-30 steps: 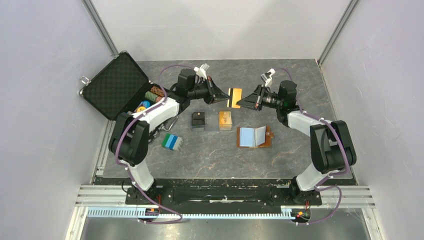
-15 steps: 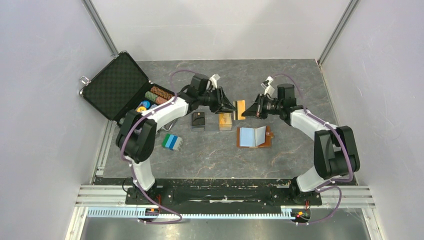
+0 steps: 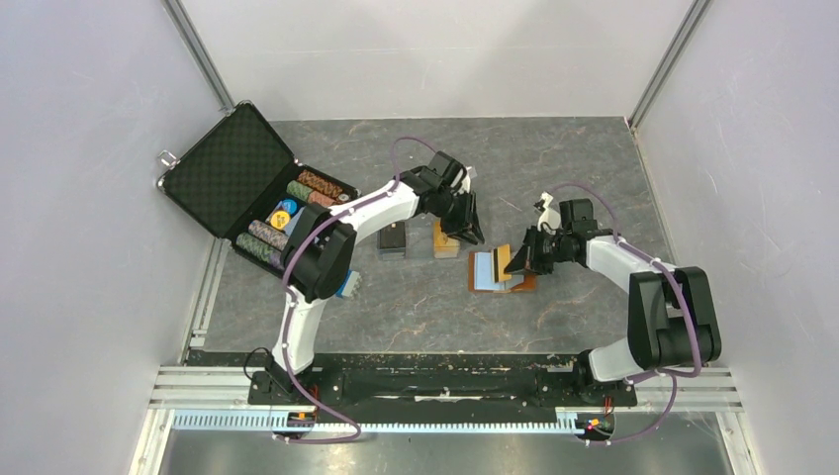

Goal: Put the credit cards into the card holder
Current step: Insert the credit card into the card holder.

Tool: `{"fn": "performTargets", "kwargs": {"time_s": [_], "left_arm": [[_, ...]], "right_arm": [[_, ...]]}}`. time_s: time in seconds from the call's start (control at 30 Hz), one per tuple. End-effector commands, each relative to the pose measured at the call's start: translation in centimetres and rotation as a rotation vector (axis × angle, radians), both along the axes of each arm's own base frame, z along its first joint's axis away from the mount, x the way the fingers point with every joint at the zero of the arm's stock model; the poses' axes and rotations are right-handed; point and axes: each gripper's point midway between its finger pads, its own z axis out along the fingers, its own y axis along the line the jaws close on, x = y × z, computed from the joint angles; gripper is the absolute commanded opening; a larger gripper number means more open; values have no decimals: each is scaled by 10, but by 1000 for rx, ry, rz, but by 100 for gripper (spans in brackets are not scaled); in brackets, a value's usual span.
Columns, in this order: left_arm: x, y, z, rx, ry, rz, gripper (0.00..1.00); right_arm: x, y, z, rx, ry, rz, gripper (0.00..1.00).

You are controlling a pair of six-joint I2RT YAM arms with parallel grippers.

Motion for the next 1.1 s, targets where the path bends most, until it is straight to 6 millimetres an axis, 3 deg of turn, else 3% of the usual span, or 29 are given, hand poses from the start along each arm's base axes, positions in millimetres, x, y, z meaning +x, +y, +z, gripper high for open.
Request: {"fn": "performTargets", "kwargs": {"time_s": [0.0, 0.37, 0.73, 1.07], "left_arm": [[-9, 5, -12, 83, -19, -71, 28], [-33, 10, -39, 179, 10, -127, 19], [-50, 13, -65, 254, 61, -165, 10], [-56, 18, -80, 299, 86, -183, 7]], "right_arm": [[-6, -10, 2, -22, -24, -2, 0], [-10, -26, -4, -28, 2, -23, 0], [-21, -24, -17, -14, 57, -17, 0], [-19, -34, -28, -39, 72, -45, 0]]}}
